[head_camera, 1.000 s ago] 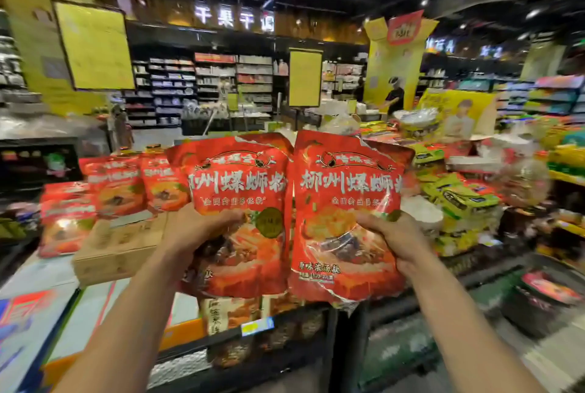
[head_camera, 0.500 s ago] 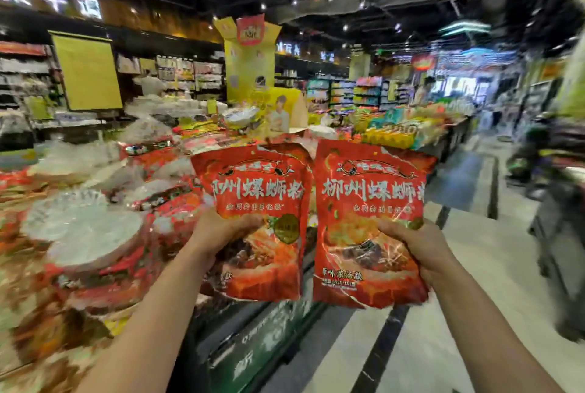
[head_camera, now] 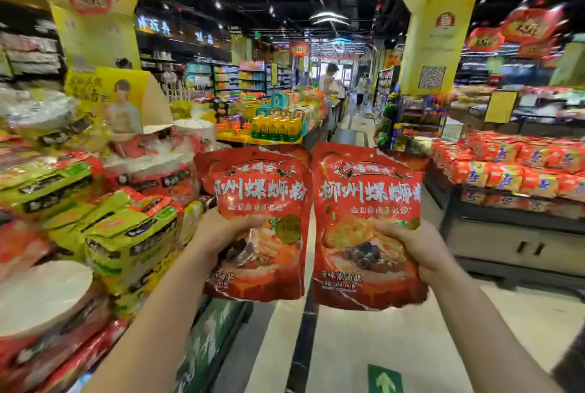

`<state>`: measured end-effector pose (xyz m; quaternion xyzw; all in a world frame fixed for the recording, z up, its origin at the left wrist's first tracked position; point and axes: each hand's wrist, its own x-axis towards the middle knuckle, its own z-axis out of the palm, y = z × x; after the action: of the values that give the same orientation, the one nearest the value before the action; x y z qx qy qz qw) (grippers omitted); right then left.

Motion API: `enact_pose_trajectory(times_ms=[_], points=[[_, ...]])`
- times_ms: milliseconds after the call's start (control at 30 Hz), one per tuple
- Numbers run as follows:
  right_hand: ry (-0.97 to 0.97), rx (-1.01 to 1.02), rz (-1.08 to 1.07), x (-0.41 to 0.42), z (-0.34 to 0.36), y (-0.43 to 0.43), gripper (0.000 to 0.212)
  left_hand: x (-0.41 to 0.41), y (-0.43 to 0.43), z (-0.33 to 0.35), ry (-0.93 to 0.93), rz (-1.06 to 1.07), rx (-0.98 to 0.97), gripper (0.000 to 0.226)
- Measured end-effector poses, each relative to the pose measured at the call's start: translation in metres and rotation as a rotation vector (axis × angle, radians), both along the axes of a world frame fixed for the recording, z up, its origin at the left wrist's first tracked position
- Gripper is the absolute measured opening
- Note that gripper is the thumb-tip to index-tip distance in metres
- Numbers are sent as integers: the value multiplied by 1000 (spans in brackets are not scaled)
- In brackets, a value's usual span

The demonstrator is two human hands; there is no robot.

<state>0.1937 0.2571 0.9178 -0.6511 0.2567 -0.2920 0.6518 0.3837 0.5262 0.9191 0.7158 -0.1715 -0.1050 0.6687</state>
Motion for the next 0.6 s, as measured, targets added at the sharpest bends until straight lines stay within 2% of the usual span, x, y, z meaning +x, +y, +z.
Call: enact_pose_trajectory(times_ms=[67, 133, 267, 400, 500, 600], points=[[12, 11, -68, 26, 4, -25, 59, 39, -33, 4, -9, -47, 15, 29], [10, 17, -107, 50, 7, -50, 49, 78, -64, 7, -1, -114, 14, 38], [20, 25, -188, 87, 4, -94, 43, 140, -124, 5, 4, -191, 32, 45], [45, 52, -224, 124, -9, -141, 51, 181, -186, -4, 38, -264, 46, 69], [43, 79, -249, 153, -21, -186, 51, 214, -237, -15, 44, -294, 55, 61], [50, 90, -241, 188, -36, -244, 47, 250, -294, -24, 33, -301, 73, 62]])
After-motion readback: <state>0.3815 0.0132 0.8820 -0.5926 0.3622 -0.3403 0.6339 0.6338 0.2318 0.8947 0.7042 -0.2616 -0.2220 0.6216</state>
